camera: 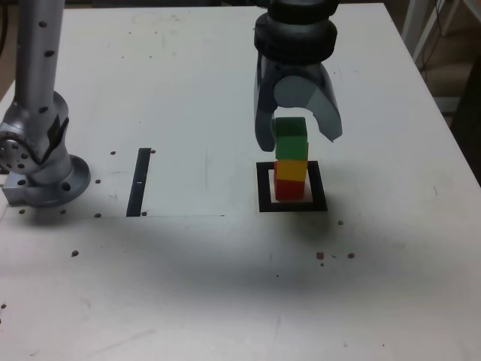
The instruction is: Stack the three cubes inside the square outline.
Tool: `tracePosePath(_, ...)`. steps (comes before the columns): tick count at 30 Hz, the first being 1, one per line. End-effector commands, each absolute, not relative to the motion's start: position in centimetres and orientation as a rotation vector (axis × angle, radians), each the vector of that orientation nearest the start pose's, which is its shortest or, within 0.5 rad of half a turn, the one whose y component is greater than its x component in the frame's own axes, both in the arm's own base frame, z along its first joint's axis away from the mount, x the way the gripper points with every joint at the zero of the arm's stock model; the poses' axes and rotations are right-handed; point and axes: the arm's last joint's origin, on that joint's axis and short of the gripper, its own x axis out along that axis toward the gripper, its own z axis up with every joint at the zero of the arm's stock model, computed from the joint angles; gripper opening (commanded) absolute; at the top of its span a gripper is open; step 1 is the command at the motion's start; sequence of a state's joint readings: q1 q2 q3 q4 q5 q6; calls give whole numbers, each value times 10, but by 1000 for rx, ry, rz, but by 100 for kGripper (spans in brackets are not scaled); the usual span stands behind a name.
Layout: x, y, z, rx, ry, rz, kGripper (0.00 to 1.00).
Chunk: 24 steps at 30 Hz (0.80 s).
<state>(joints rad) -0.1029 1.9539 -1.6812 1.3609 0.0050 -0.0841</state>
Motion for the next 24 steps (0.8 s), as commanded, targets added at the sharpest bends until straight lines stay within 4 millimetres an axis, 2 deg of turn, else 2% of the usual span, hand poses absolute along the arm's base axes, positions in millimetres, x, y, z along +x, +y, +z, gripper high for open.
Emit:
tracePosePath(1,346,-37,309,23,1620,-14,100)
tracePosePath(8,346,-37,312,23,1612,-16,99)
tracePosePath(13,335,-39,325,30,1602,-15,100)
tracePosePath(19,305,-42,355,36,1575,-26,100)
tracePosePath(24,264,-39,379,51,1569,-33,100)
